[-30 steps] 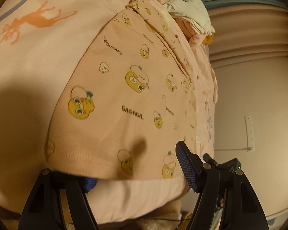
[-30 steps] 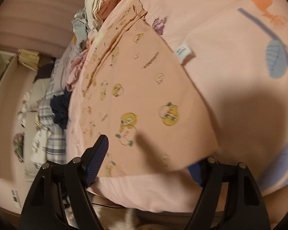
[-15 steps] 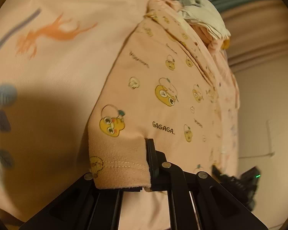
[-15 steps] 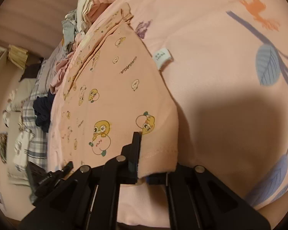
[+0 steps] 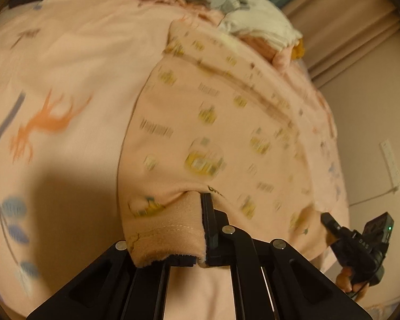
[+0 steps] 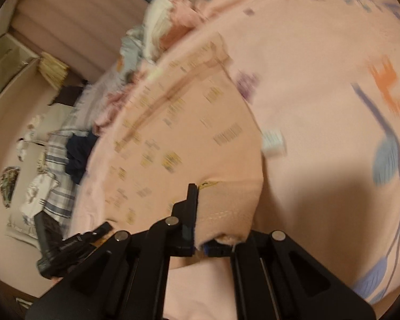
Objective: Fold small clothes
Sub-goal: 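Grasp the hem with both tools and lift it toward the collar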
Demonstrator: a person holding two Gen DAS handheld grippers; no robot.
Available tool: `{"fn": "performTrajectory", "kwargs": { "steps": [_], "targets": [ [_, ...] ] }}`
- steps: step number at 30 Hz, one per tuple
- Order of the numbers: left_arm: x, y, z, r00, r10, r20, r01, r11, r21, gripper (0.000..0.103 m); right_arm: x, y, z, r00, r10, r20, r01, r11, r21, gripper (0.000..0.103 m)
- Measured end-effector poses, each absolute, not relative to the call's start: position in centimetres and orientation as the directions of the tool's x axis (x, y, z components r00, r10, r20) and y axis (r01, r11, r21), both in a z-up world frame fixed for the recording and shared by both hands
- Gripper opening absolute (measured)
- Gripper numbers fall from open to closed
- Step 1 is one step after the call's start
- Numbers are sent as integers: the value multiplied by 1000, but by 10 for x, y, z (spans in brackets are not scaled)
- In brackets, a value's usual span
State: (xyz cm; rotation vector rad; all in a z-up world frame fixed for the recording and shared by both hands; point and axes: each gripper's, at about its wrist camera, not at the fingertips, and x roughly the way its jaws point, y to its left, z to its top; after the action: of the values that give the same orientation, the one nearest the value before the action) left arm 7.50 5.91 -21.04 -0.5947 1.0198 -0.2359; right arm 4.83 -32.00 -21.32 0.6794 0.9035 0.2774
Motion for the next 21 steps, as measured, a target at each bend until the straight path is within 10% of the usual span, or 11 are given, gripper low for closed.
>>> {"fn": "performTrajectory", "kwargs": {
  "steps": [10, 21],
  "targets": [
    [170, 74, -169, 637, -435, -636, -125, 756, -642, 3, 146, -320, -159, 674, 473, -567, -8, 773, 635, 4],
    [301, 61, -184, 649, -335, -683, -184, 802, -568, 3, 301, -310, -188, 594, 393, -702, 74, 842, 534, 3]
  ]
}}
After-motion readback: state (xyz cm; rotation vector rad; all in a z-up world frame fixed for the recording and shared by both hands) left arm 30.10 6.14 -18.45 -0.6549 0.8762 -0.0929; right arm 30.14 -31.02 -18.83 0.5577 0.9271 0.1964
